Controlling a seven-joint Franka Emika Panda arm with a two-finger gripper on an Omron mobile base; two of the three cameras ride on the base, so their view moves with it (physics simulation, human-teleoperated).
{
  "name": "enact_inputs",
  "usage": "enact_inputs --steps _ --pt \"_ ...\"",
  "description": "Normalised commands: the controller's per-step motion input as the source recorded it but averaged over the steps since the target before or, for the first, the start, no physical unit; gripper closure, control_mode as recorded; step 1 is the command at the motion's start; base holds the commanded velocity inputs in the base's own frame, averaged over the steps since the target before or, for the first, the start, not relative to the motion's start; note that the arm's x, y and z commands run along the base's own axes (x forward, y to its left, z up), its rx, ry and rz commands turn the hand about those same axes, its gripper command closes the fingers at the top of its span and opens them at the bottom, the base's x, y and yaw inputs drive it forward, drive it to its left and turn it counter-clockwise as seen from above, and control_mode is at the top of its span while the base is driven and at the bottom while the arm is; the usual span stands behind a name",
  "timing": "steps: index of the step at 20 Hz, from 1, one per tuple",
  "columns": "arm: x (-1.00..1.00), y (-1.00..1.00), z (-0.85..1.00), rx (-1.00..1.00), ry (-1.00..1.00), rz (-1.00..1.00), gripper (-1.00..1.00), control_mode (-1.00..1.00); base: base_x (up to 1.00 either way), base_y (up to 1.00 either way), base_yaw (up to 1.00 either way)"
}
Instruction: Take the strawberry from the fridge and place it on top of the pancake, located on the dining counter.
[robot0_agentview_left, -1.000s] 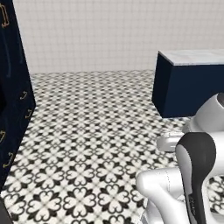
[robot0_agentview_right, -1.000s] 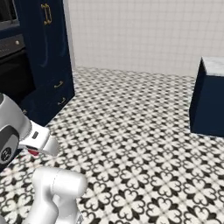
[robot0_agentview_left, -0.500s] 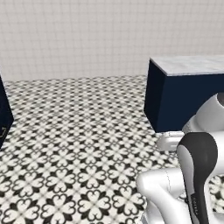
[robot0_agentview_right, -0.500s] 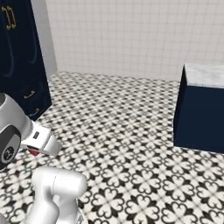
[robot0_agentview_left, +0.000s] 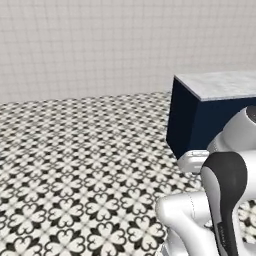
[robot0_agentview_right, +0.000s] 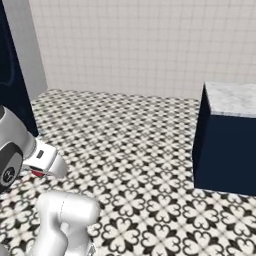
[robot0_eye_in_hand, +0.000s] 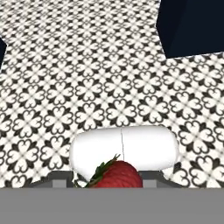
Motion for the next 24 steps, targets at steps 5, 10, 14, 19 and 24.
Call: enact_inputs --steps 5,10,14,19,24 --pt "0.0 0.0 0.0 0.0 0.0 0.0 1.0 1.0 1.0 0.32 -0.18" --pt "0.0 0.0 0.0 0.0 0.0 0.0 1.0 1.0 1.0 0.47 -0.23" --pt "0.0 0.0 0.0 0.0 0.0 0.0 1.0 1.0 1.0 0.42 -0.3" --pt "0.0 0.0 0.0 0.0 0.0 0.0 1.0 1.0 1.0 0.53 -0.45" --pt "0.0 0.0 0.0 0.0 0.0 0.0 1.0 1.0 1.0 0.57 -0.49"
